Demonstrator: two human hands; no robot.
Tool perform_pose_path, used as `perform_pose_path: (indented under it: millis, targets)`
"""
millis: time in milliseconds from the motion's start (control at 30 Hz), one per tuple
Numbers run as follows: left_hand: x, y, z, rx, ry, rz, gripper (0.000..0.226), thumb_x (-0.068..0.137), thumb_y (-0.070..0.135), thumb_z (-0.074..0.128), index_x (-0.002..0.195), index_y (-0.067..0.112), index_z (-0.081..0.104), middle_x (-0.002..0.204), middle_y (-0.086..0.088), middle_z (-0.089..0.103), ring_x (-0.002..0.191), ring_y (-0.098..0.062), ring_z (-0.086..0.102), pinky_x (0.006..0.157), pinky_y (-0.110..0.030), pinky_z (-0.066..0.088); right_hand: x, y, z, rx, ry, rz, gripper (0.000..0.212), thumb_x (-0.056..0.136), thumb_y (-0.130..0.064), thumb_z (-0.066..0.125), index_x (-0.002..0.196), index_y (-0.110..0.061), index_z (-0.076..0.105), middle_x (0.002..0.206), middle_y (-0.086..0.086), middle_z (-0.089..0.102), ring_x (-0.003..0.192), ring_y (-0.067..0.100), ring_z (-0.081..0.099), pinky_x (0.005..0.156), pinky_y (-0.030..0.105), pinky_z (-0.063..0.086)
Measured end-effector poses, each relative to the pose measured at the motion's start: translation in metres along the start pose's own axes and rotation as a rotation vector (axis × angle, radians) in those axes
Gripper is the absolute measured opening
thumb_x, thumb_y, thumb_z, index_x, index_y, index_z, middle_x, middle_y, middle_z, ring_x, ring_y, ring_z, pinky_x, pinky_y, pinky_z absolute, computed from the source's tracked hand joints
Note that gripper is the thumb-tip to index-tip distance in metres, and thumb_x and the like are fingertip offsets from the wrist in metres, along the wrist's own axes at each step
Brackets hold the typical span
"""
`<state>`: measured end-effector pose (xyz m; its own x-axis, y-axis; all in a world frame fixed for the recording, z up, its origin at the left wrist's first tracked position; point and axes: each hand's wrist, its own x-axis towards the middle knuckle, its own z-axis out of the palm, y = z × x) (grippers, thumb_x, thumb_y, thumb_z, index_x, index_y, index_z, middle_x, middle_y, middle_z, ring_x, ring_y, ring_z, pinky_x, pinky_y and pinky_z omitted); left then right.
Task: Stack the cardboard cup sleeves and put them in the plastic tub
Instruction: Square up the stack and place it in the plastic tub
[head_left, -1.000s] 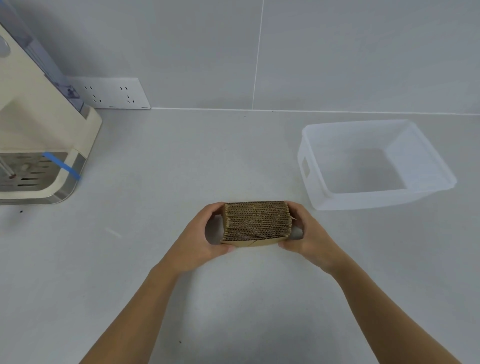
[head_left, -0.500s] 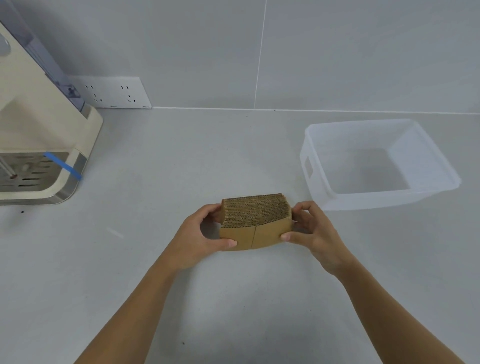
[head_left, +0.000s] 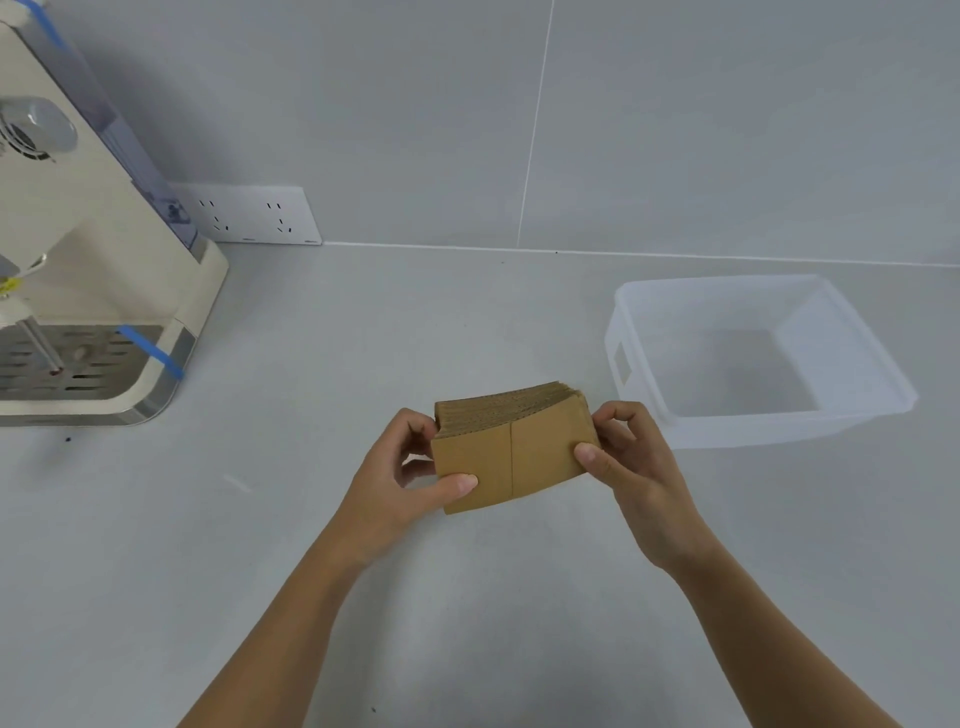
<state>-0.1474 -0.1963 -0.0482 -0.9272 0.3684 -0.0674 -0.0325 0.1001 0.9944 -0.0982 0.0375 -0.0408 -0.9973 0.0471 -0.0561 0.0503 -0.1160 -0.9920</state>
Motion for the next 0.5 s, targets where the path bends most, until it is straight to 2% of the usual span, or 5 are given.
perform_pose_path:
  millis: [167, 333, 433, 500]
  targets:
    - [0.004, 0.019, 0.009, -0.029, 0.022, 0.036, 0.030, 0.057, 0.034, 0.075, 0.074, 0.030, 0.052, 0.075, 0.020, 0.061, 0.074, -0.004, 0.058, 0.065, -0.018, 0.049, 0.002, -0.015, 0.000, 0.057, 0.054, -0.059, 0.015, 0.077, -0.021, 0.061, 0.086, -0.021, 0.050, 0.088, 0.013, 0.055, 0.081, 0.019, 0.050, 0.074, 0.030, 0.041]
    - [0.010, 0.041, 0.030, -0.028, 0.056, 0.080, 0.034, 0.054, 0.041, 0.076, 0.076, 0.031, 0.053, 0.078, 0.019, 0.066, 0.074, -0.005, 0.062, 0.067, -0.018, 0.050, 0.005, -0.036, -0.015, 0.182, 0.079, -0.121, 0.010, 0.079, -0.015, 0.058, 0.087, -0.018, 0.052, 0.078, 0.006, 0.059, 0.074, 0.017, 0.052, 0.069, 0.025, 0.044]
    - [0.014, 0.054, 0.047, -0.045, 0.065, 0.062, 0.043, 0.051, 0.044, 0.077, 0.081, 0.030, 0.049, 0.078, 0.020, 0.064, 0.076, -0.005, 0.062, 0.068, -0.020, 0.051, 0.007, -0.052, -0.030, 0.218, 0.093, -0.160, 0.009, 0.079, -0.013, 0.057, 0.087, -0.016, 0.053, 0.074, 0.001, 0.063, 0.068, 0.013, 0.055, 0.062, 0.019, 0.048]
    - [0.018, 0.061, 0.060, -0.071, 0.061, 0.026, 0.056, 0.047, 0.046, 0.078, 0.090, 0.037, 0.044, 0.076, 0.022, 0.062, 0.076, -0.003, 0.061, 0.070, -0.021, 0.050, 0.008, -0.063, -0.041, 0.218, 0.105, -0.177, 0.010, 0.077, -0.015, 0.059, 0.085, -0.016, 0.053, 0.072, -0.002, 0.064, 0.068, 0.012, 0.055, 0.062, 0.018, 0.048]
